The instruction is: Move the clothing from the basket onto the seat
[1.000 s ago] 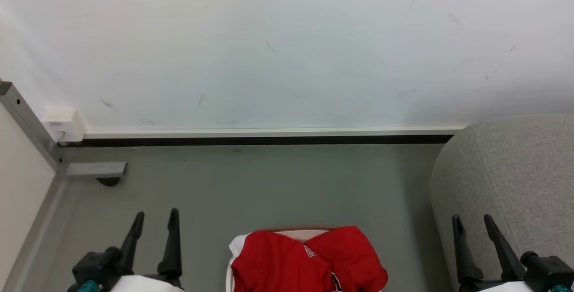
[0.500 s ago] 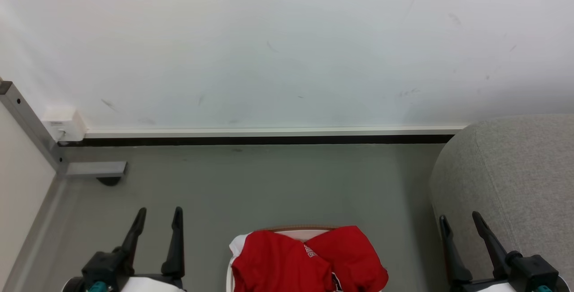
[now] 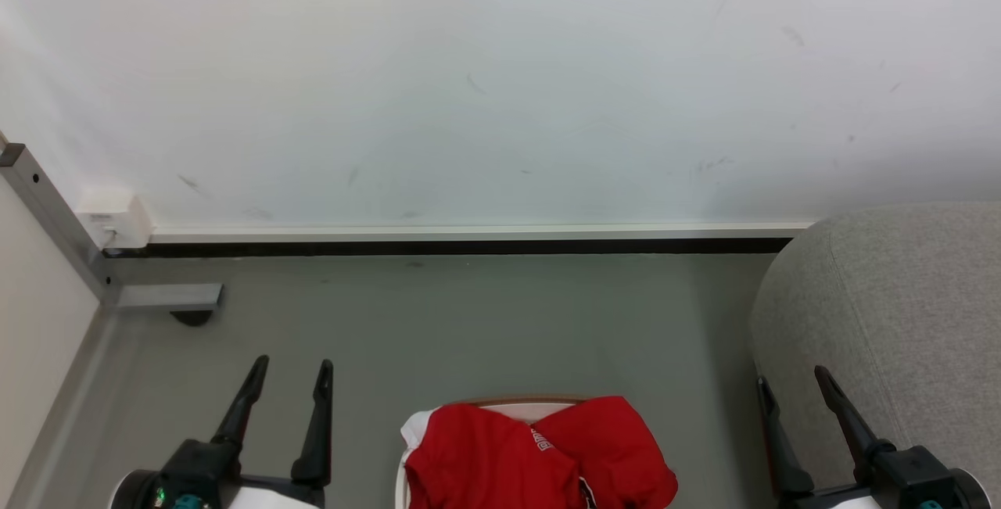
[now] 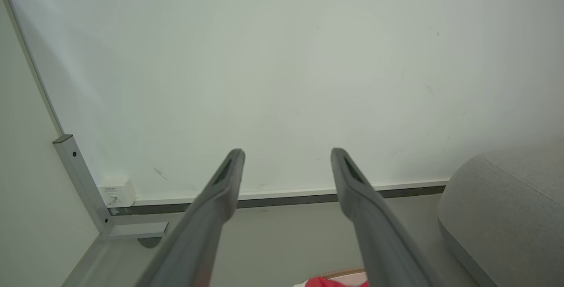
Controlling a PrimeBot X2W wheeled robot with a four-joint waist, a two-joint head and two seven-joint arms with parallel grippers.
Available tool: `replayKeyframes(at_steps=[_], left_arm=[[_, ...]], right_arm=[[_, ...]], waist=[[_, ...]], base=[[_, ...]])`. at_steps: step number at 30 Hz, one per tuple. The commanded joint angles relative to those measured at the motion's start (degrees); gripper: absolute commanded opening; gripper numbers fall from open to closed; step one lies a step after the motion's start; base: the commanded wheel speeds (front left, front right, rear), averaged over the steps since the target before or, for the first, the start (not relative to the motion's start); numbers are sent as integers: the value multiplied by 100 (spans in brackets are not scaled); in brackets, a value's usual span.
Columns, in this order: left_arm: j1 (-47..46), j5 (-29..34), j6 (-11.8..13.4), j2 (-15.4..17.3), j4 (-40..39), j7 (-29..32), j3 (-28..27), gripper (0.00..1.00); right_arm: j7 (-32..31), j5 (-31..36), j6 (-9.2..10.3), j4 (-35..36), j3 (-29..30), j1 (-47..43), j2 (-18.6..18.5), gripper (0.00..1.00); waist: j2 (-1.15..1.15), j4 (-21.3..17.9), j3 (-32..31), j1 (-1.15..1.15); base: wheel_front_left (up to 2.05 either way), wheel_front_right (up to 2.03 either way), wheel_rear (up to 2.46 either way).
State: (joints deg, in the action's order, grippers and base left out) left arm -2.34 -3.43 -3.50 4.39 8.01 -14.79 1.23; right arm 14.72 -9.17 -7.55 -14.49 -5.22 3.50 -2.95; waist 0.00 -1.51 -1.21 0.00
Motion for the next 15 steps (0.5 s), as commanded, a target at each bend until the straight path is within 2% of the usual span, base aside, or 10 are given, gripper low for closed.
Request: replayKeyframes(at_steps=[1, 15], left_arm=[[56, 174, -5, 2, -12, -52, -14, 100], [23, -36, -84, -85, 112, -38, -191, 100]], right_arm=[[43, 121, 12, 41, 3, 58, 20, 100], [37, -65, 12, -12, -30, 38, 13, 100]], waist=[[0, -4, -4, 0], [0, -25, -2, 0]], base=[[0, 0, 0], [0, 0, 0]])
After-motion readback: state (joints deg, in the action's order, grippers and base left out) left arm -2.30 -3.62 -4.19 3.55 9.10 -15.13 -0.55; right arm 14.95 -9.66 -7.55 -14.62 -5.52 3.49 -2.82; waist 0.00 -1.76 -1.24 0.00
